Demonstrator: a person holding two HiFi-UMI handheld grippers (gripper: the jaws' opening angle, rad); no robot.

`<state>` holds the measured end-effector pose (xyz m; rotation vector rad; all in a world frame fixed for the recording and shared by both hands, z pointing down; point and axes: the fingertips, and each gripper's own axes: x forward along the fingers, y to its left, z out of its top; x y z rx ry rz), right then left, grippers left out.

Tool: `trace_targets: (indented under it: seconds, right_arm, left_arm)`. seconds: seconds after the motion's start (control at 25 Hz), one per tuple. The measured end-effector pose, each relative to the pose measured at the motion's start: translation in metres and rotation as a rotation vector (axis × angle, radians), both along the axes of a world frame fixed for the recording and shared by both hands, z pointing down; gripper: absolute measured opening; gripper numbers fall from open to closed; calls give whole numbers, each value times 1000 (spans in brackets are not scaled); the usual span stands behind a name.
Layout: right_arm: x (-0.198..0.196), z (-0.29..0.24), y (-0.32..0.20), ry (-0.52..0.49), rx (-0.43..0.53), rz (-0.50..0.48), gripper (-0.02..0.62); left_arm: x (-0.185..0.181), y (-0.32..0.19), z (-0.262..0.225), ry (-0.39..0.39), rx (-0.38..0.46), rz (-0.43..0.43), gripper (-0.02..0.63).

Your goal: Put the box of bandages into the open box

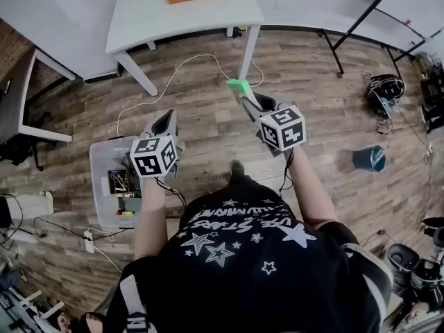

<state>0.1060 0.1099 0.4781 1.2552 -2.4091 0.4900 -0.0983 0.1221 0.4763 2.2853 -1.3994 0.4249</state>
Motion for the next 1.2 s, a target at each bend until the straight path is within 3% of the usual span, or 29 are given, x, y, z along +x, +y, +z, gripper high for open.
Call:
trace_targets:
  seconds: [0.68,1.2]
  right_arm:
    - [34,0,-62,-62,-11,-107,115]
    - [39,19,-92,-62,-61,-94,115]
  left_arm:
    - [37,-30,1,-39,-1,-61,20]
    - [41,-71,12,-39,-29,-37,20]
